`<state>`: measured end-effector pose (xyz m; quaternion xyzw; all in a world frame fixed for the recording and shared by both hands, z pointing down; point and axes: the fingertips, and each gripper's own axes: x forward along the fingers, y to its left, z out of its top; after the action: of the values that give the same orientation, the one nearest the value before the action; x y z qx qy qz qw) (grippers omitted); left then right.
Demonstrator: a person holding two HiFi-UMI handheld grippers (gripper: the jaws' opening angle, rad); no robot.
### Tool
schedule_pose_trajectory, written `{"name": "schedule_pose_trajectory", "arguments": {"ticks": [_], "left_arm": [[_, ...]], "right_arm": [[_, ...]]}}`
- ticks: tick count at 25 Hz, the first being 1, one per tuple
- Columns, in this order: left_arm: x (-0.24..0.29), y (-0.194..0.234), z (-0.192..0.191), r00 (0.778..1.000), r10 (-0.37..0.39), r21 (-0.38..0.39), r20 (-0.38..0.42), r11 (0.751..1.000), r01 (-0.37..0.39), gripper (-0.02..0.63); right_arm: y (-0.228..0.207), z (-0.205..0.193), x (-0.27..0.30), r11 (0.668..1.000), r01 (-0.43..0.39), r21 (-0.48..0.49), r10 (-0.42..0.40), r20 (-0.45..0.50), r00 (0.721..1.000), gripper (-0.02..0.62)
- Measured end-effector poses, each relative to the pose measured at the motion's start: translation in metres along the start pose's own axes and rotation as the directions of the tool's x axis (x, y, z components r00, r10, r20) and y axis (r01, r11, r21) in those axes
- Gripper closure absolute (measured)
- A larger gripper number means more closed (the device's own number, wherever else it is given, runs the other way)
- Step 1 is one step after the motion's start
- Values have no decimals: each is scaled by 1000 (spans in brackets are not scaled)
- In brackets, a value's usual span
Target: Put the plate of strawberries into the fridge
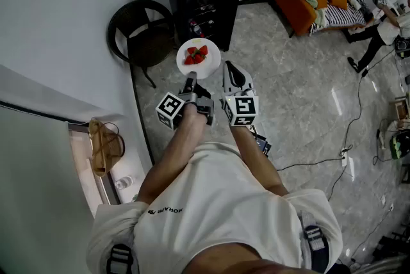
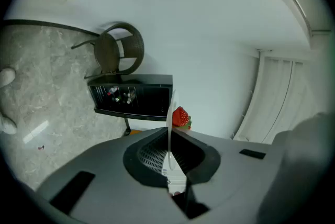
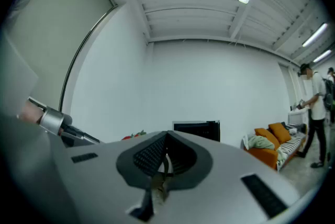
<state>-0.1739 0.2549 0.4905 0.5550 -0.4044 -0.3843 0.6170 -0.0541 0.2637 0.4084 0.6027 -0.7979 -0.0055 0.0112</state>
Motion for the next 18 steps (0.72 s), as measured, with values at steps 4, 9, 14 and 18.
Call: {"name": "schedule_pose_trajectory", "arguments": {"ticks": [4, 9, 14, 18], "left_arm": [[1, -2, 1, 1000, -11, 3, -2, 1000, 11, 596], [1, 1, 0, 1000, -8, -3, -4, 1000, 8, 595], [1, 2, -2, 1000, -4, -7, -2, 1000, 4, 595], [3, 7, -2, 1000, -5, -22, -3, 1000, 5, 595]], "right_arm": [[3, 2, 3, 1000, -9, 0, 9, 9, 1000, 581], [4, -1, 4, 1000, -15, 4, 15, 4, 1000, 581], [0, -2, 3, 1000, -15, 14, 15, 6, 1000, 581], [0, -7, 6, 1000, -17, 20, 17, 1, 1000, 581]]}}
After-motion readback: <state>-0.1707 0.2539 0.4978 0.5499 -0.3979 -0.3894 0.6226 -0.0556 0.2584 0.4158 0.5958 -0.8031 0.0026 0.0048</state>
